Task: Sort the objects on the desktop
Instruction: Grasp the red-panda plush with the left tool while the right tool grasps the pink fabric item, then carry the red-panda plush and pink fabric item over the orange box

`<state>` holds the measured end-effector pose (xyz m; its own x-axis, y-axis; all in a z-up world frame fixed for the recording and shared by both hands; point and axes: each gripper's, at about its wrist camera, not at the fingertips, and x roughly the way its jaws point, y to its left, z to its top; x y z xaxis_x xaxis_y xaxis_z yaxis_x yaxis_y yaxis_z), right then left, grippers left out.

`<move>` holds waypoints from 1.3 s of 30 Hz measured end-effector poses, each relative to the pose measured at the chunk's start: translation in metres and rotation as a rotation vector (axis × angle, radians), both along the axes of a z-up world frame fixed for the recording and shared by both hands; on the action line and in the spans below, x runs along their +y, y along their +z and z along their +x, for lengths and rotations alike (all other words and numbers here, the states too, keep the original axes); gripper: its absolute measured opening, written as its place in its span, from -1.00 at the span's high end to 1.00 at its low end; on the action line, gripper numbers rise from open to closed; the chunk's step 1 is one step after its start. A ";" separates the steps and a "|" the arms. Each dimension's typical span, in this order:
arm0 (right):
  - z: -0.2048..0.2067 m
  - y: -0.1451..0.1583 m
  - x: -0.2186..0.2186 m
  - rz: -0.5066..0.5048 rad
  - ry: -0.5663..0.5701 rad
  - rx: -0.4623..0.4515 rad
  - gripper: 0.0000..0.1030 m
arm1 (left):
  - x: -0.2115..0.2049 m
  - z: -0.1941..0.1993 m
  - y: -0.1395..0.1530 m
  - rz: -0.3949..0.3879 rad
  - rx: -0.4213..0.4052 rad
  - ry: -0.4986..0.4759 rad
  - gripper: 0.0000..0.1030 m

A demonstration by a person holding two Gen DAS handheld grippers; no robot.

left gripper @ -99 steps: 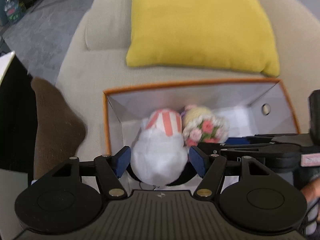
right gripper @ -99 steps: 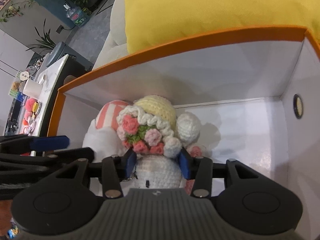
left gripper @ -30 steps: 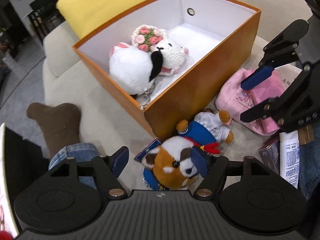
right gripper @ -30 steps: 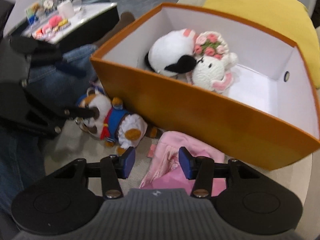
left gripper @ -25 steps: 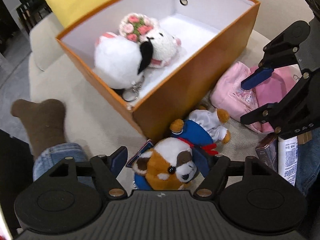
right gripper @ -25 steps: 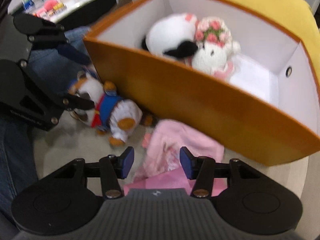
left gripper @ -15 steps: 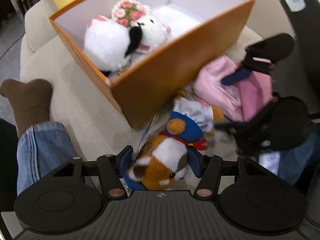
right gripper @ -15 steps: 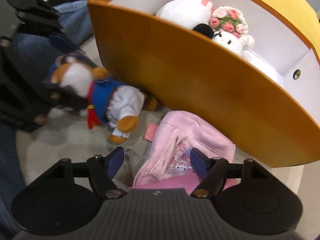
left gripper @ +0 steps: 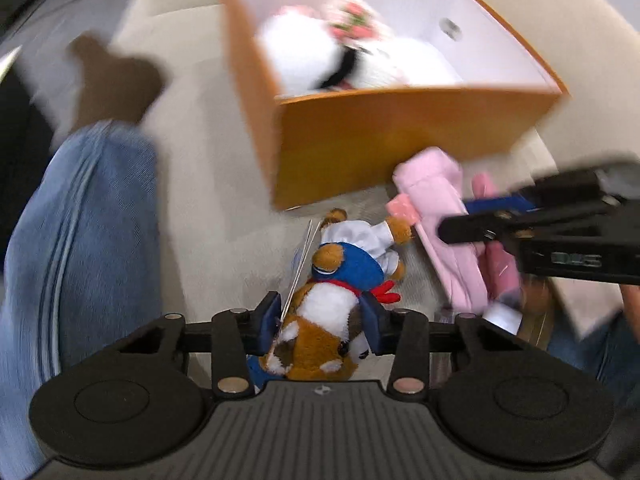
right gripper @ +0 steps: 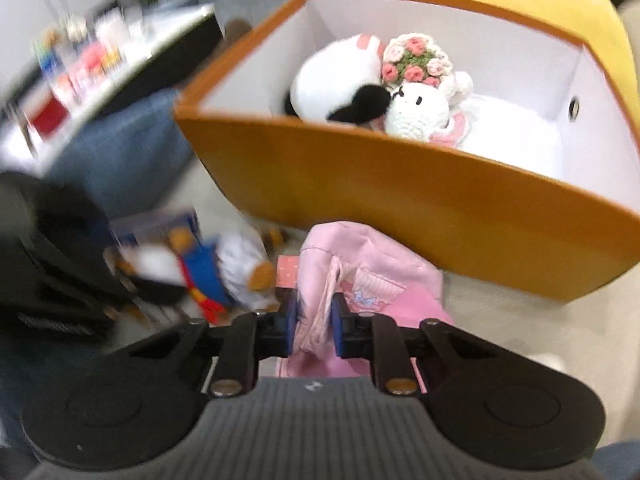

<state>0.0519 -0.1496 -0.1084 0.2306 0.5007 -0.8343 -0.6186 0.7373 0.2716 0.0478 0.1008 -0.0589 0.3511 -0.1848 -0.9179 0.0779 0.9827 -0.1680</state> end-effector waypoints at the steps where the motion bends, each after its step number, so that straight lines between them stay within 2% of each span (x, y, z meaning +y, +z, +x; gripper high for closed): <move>1: 0.003 0.003 -0.005 0.059 -0.010 0.042 0.65 | 0.003 -0.005 0.002 -0.014 -0.016 0.054 0.05; 4: 0.016 0.003 -0.018 0.232 -0.044 0.188 0.65 | 0.008 -0.020 0.002 -0.048 -0.069 0.199 0.05; 6: 0.021 -0.007 -0.026 0.244 -0.077 0.229 0.65 | 0.006 -0.024 -0.004 -0.094 -0.064 0.236 0.05; 8: 0.018 -0.015 -0.031 0.223 -0.097 0.256 0.65 | 0.002 -0.022 -0.012 -0.155 -0.015 0.251 0.03; 10: 0.021 -0.015 -0.040 0.236 -0.127 0.319 0.59 | -0.003 -0.021 -0.017 -0.150 0.010 0.242 0.00; 14: 0.010 -0.001 -0.055 0.176 -0.154 0.251 0.20 | -0.017 -0.017 -0.018 -0.122 -0.017 0.215 -0.01; 17: 0.006 0.000 -0.053 0.186 -0.171 0.258 0.19 | -0.021 -0.018 -0.023 -0.115 -0.019 0.223 -0.01; 21: -0.004 -0.003 -0.041 0.182 -0.203 0.222 0.14 | -0.029 -0.022 -0.022 -0.078 -0.054 0.210 0.00; 23: -0.005 -0.004 -0.034 0.170 -0.218 0.220 -0.05 | -0.033 -0.023 -0.022 -0.065 -0.063 0.206 0.00; 24: -0.006 -0.005 -0.029 0.158 -0.214 0.213 -0.06 | -0.034 -0.024 -0.022 -0.060 -0.066 0.206 0.00; 27: -0.012 -0.009 -0.015 0.113 -0.204 0.169 -0.01 | -0.035 -0.025 -0.022 -0.050 -0.072 0.202 0.00; 29: -0.014 -0.015 -0.016 0.104 -0.208 0.152 0.24 | -0.034 -0.026 -0.022 -0.054 -0.073 0.200 0.03; 32: -0.015 -0.015 -0.025 0.129 -0.204 0.148 0.44 | -0.029 -0.028 -0.021 -0.074 -0.075 0.214 0.10; 35: -0.014 -0.008 -0.039 0.167 -0.184 0.160 0.52 | -0.026 -0.031 -0.015 -0.081 -0.091 0.233 0.15; 39: -0.012 0.008 -0.056 0.225 -0.157 0.148 0.52 | -0.025 -0.040 0.008 -0.105 -0.141 0.260 0.16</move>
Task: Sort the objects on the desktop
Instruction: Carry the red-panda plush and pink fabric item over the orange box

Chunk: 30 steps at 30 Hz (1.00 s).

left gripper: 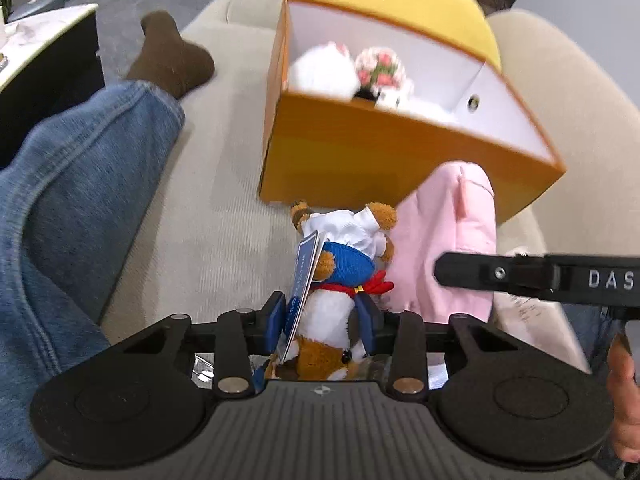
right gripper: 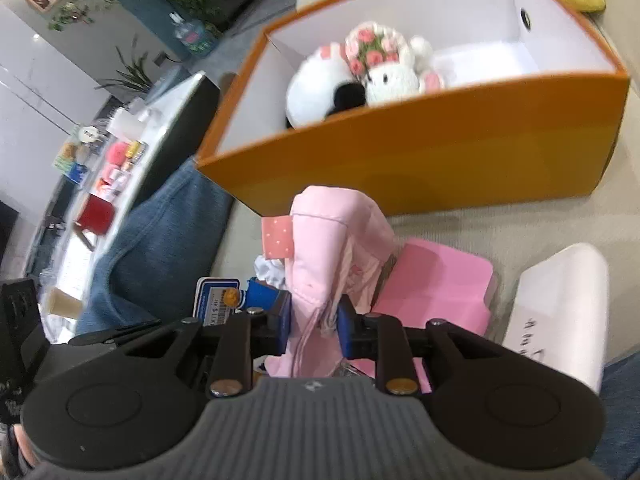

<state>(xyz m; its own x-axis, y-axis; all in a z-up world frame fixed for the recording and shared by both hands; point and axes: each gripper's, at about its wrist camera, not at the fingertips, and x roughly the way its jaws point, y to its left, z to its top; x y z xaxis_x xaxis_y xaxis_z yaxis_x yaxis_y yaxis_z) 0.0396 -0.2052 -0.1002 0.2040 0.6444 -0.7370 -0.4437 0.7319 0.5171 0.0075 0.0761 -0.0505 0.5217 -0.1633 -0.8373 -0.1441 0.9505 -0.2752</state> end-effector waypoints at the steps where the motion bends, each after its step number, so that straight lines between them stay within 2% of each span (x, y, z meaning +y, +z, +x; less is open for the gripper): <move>1: -0.001 0.007 -0.005 0.007 0.005 -0.012 0.52 | 0.000 -0.002 0.007 -0.008 -0.012 0.005 0.16; 9: -0.001 0.069 -0.035 0.081 0.018 -0.131 0.52 | -0.015 0.003 0.076 -0.064 -0.141 -0.030 0.16; 13: 0.019 0.107 -0.051 0.112 0.032 -0.163 0.52 | -0.029 0.035 0.120 -0.078 -0.209 -0.098 0.17; 17: 0.040 0.139 -0.066 0.107 -0.004 -0.266 0.52 | -0.043 0.070 0.143 -0.087 -0.273 -0.105 0.17; 21: 0.074 0.146 -0.072 0.088 -0.032 -0.323 0.52 | -0.053 0.112 0.138 -0.107 -0.277 -0.072 0.17; 25: 0.123 0.135 -0.070 0.058 -0.028 -0.265 0.53 | -0.067 0.163 0.119 -0.134 -0.242 -0.063 0.18; 30: 0.160 0.106 -0.060 -0.015 -0.017 -0.235 0.53 | -0.079 0.206 0.077 -0.138 -0.173 -0.057 0.18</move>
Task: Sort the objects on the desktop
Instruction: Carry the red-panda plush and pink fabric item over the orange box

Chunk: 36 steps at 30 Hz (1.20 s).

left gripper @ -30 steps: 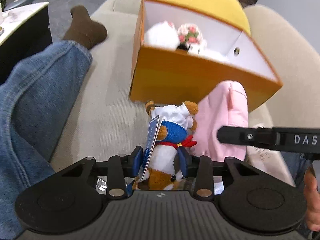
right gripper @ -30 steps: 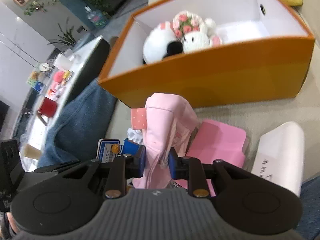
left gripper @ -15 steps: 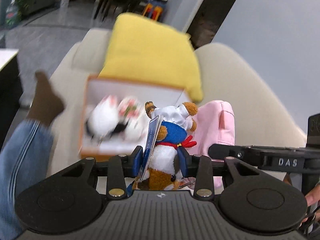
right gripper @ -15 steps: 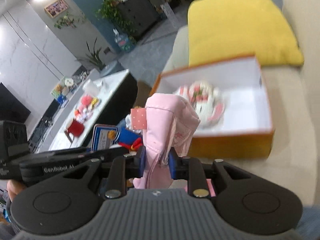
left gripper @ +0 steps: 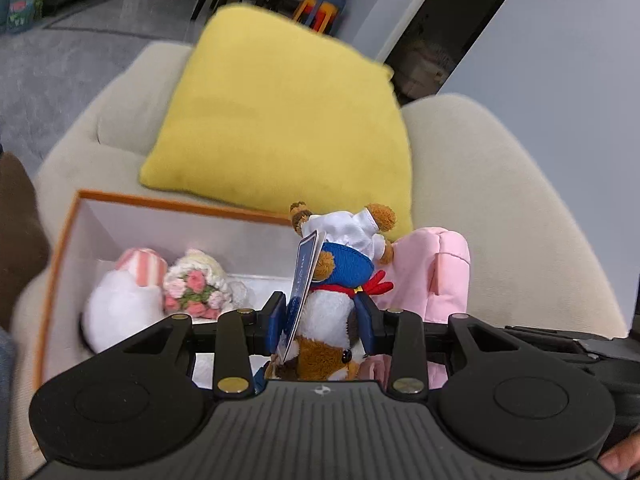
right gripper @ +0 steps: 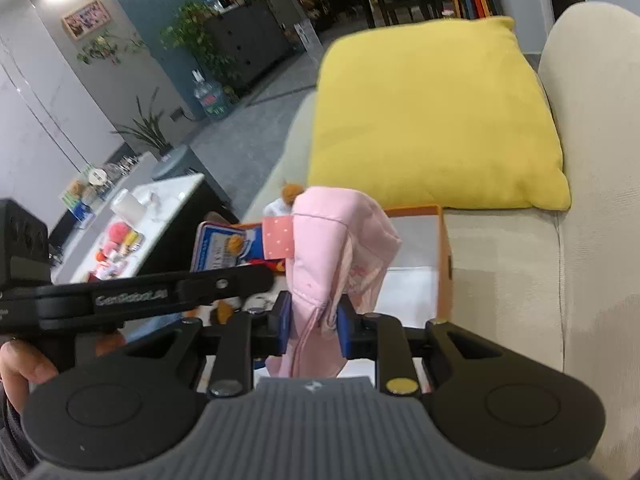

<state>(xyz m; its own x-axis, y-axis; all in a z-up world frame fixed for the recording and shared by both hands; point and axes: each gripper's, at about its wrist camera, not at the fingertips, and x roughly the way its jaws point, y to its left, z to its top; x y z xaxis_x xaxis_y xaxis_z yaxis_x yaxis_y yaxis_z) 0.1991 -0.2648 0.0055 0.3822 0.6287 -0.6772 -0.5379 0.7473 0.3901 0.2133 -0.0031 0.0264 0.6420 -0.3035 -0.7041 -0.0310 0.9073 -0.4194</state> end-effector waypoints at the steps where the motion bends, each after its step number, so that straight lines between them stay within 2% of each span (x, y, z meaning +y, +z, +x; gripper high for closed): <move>1: 0.007 -0.008 0.001 -0.016 -0.003 0.010 0.53 | -0.002 0.008 -0.009 0.001 0.018 -0.003 0.18; 8: 0.042 -0.049 0.014 -0.087 0.027 0.083 0.53 | -0.013 0.036 -0.060 0.061 0.125 -0.004 0.19; 12: 0.053 -0.063 0.024 -0.128 0.057 0.090 0.53 | -0.017 0.039 -0.077 0.112 0.141 0.008 0.19; 16: 0.058 -0.074 0.028 -0.136 0.063 0.125 0.53 | -0.024 0.043 -0.088 0.204 0.149 0.021 0.47; 21: 0.061 -0.075 0.041 -0.175 0.092 0.101 0.54 | -0.026 0.049 -0.088 0.265 0.160 0.053 0.62; 25: 0.066 -0.077 0.049 -0.215 0.093 0.107 0.54 | -0.025 0.049 -0.091 0.265 0.170 0.038 0.60; 30: 0.063 -0.075 0.050 -0.242 0.092 0.096 0.53 | -0.018 0.052 -0.086 0.223 0.184 -0.034 0.58; 33: 0.063 -0.071 0.047 -0.258 0.076 0.090 0.53 | -0.016 0.054 -0.085 0.224 0.191 -0.090 0.41; 36: 0.062 -0.062 0.038 -0.258 0.061 0.084 0.53 | -0.014 0.054 -0.084 0.187 0.218 -0.136 0.31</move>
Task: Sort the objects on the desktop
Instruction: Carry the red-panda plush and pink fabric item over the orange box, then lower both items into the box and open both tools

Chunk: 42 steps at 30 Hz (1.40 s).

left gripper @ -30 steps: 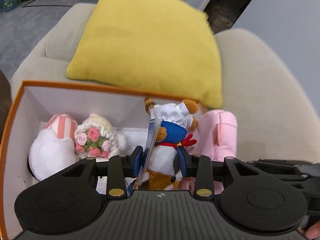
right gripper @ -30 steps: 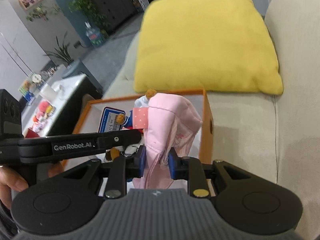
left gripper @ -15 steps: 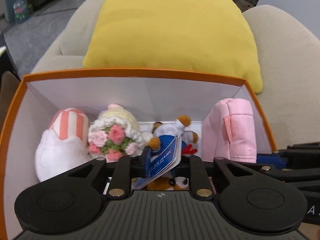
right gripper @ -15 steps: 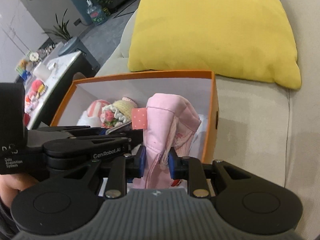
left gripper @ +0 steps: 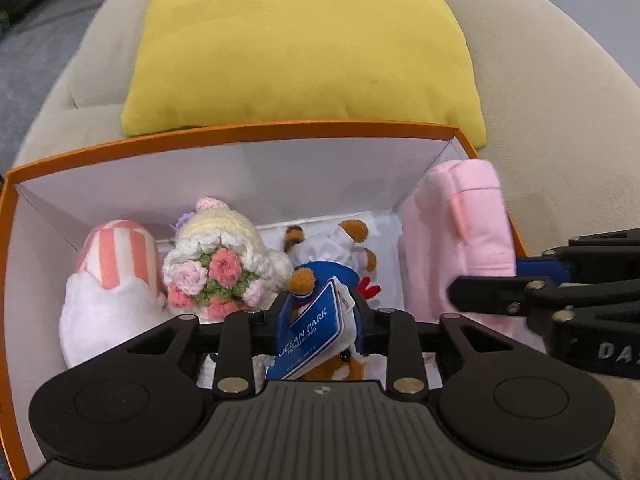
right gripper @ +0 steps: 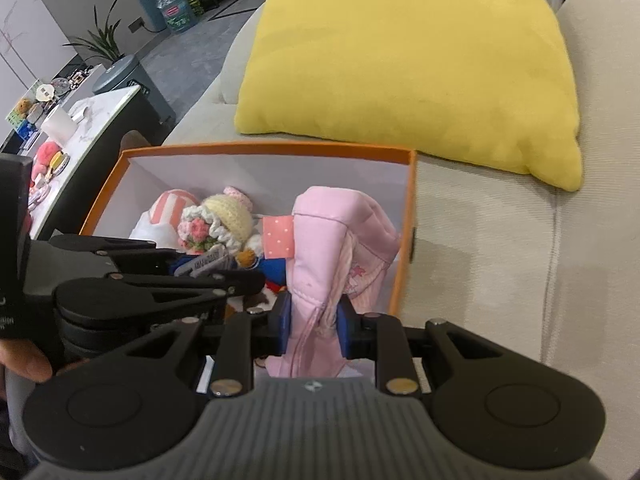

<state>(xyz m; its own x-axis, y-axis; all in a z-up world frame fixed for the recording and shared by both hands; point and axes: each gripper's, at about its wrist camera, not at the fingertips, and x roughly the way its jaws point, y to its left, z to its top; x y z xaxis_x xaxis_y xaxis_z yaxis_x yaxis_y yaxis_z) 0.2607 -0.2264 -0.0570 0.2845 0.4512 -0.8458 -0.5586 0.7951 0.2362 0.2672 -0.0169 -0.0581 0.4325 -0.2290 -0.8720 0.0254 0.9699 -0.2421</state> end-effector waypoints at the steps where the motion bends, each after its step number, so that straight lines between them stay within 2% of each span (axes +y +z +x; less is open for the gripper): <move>1: 0.000 0.003 -0.003 0.005 0.000 0.000 0.52 | 0.002 0.001 0.001 -0.006 0.004 -0.009 0.28; 3: 0.001 0.007 -0.007 0.015 -0.003 0.009 0.52 | 0.003 0.003 0.003 -0.009 0.005 -0.027 0.18; 4: 0.002 0.009 -0.008 0.018 -0.003 0.014 0.52 | 0.005 0.005 0.003 -0.012 0.007 -0.031 0.03; 8: 0.004 0.007 -0.004 0.000 0.004 0.024 0.52 | 0.005 0.015 -0.003 -0.021 0.030 -0.050 0.01; 18: 0.006 -0.005 0.004 -0.013 0.008 0.034 0.52 | -0.020 0.011 -0.015 0.099 0.041 -0.154 -0.07; 22: 0.005 -0.003 0.005 -0.022 0.014 0.018 0.52 | -0.035 0.010 -0.021 0.178 0.012 -0.179 0.13; 28: 0.005 -0.007 0.006 -0.008 0.016 0.025 0.52 | -0.040 0.003 -0.017 0.257 -0.044 -0.101 0.33; 31: 0.006 -0.008 0.010 0.003 0.029 0.020 0.52 | -0.030 0.005 -0.013 0.238 -0.045 -0.027 0.40; 33: 0.010 -0.010 0.014 0.012 0.034 0.022 0.52 | -0.024 0.004 -0.009 0.250 -0.086 0.020 0.48; 35: 0.015 -0.013 0.020 0.016 0.039 0.030 0.52 | -0.018 0.004 -0.007 0.236 -0.108 0.051 0.64; 36: 0.017 -0.013 0.023 0.015 0.043 0.030 0.52 | -0.015 0.005 -0.006 0.233 -0.116 0.055 0.78; 37: 0.020 -0.014 0.027 0.017 0.046 0.034 0.52 | -0.013 0.006 -0.007 0.255 -0.118 0.059 0.88; 39: 0.024 -0.016 0.034 0.015 0.049 0.047 0.52 | -0.004 0.009 -0.009 0.216 -0.105 0.069 0.88; 42: 0.025 -0.016 0.047 -0.044 0.066 0.020 0.51 | 0.007 0.012 -0.011 0.168 -0.105 0.067 0.88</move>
